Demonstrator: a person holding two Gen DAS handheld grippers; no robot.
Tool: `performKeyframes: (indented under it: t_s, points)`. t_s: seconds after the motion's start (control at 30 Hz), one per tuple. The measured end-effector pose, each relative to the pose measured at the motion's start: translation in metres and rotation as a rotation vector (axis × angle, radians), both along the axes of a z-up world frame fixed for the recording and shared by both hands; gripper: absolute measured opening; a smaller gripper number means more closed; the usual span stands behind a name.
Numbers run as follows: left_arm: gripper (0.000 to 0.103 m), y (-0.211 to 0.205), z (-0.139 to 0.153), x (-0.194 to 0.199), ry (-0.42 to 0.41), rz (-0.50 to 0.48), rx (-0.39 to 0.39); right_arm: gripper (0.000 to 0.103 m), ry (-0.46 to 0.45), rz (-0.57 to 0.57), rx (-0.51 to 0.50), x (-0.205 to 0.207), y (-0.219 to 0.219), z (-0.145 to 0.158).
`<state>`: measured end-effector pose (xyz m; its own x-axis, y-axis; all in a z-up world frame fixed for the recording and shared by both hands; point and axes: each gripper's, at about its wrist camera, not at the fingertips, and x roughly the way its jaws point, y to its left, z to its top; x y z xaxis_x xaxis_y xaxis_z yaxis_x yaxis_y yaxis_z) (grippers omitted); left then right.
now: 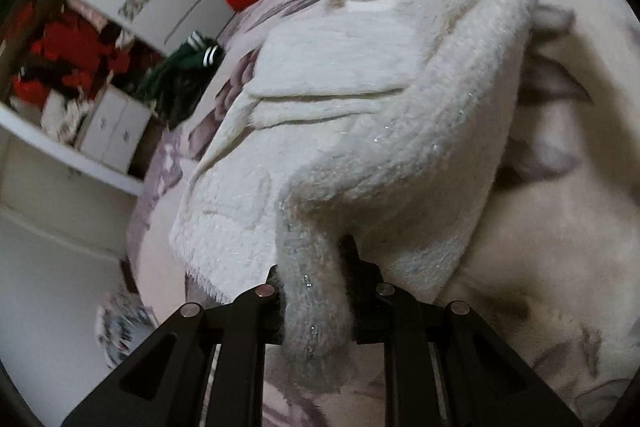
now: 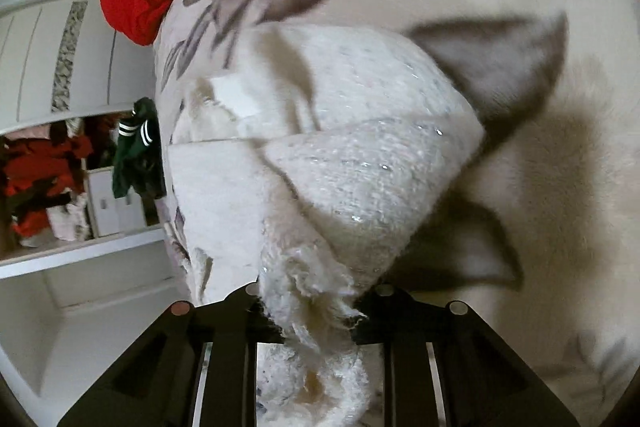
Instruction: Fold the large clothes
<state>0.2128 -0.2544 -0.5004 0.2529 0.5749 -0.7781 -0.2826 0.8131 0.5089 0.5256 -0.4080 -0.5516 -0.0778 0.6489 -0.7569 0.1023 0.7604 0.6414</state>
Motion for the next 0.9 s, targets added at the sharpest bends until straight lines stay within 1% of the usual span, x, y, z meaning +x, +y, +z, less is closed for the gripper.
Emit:
performKeyframes:
  t_s: [0.13,0.2,0.27,0.33,0.37,0.4,0.43,0.47,0.5,0.53,0.6,0.63,0.7,0.73,0.77,0.8,0.83,0.87,0.9]
  points:
    - [0.014,0.058,0.034,-0.005,-0.051,0.065,-0.111,0.02,-0.074,0.079,-0.116,0.004,0.06,0.063]
    - [0.014,0.09,0.049,-0.009,-0.073,0.104,-0.161,0.02,-0.11,0.134,-0.157,0.009,0.103,0.09]
    - [0.014,0.124,0.058,-0.014,-0.091,0.145,-0.216,0.02,-0.127,0.17,-0.182,0.012,0.149,0.107]
    - [0.014,0.167,0.065,-0.02,-0.115,0.19,-0.272,0.02,-0.143,0.201,-0.209,0.013,0.19,0.115]
    - [0.014,0.184,0.065,-0.022,-0.123,0.206,-0.294,0.02,-0.148,0.231,-0.232,0.014,0.223,0.118]
    - [0.014,0.202,0.063,-0.024,-0.124,0.226,-0.314,0.02,-0.149,0.248,-0.248,0.011,0.242,0.117]
    - [0.014,0.223,0.057,-0.026,-0.121,0.246,-0.34,0.02,-0.15,0.265,-0.268,0.012,0.268,0.113]
    - [0.014,0.239,0.051,-0.026,-0.12,0.263,-0.365,0.02,-0.151,0.305,-0.306,0.011,0.303,0.107]
    - [0.014,0.254,0.043,-0.026,-0.115,0.278,-0.389,0.02,-0.152,0.327,-0.339,0.01,0.326,0.099]
    - [0.014,0.272,0.029,-0.024,-0.098,0.286,-0.431,0.02,-0.15,0.335,-0.362,0.008,0.343,0.09]
    - [0.018,0.302,0.007,-0.024,-0.103,0.324,-0.51,0.02,-0.149,0.387,-0.437,0.005,0.389,0.068]
    - [0.019,0.318,-0.008,-0.023,-0.094,0.334,-0.589,0.02,-0.14,0.392,-0.48,0.005,0.411,0.055]
    - [0.026,0.349,-0.027,-0.026,-0.082,0.373,-0.738,0.023,-0.092,0.404,-0.525,0.008,0.435,0.03]
    - [0.028,0.366,-0.032,-0.032,-0.11,0.385,-0.83,0.033,-0.071,0.4,-0.525,0.01,0.441,0.022]
    - [0.034,0.378,-0.032,-0.037,-0.133,0.391,-0.885,0.042,-0.042,0.385,-0.502,0.011,0.445,0.016]
    - [0.039,0.392,-0.032,-0.044,-0.158,0.403,-0.934,0.061,-0.028,0.363,-0.453,0.012,0.446,0.015]
    - [0.062,0.406,-0.028,-0.052,-0.178,0.408,-0.952,0.071,-0.026,0.341,-0.39,0.012,0.444,0.019]
    - [0.083,0.415,-0.025,-0.058,-0.19,0.404,-0.952,0.071,-0.03,0.324,-0.33,0.01,0.44,0.025]
    - [0.089,0.424,-0.021,-0.063,-0.202,0.399,-0.949,0.071,-0.03,0.309,-0.273,0.007,0.433,0.031]
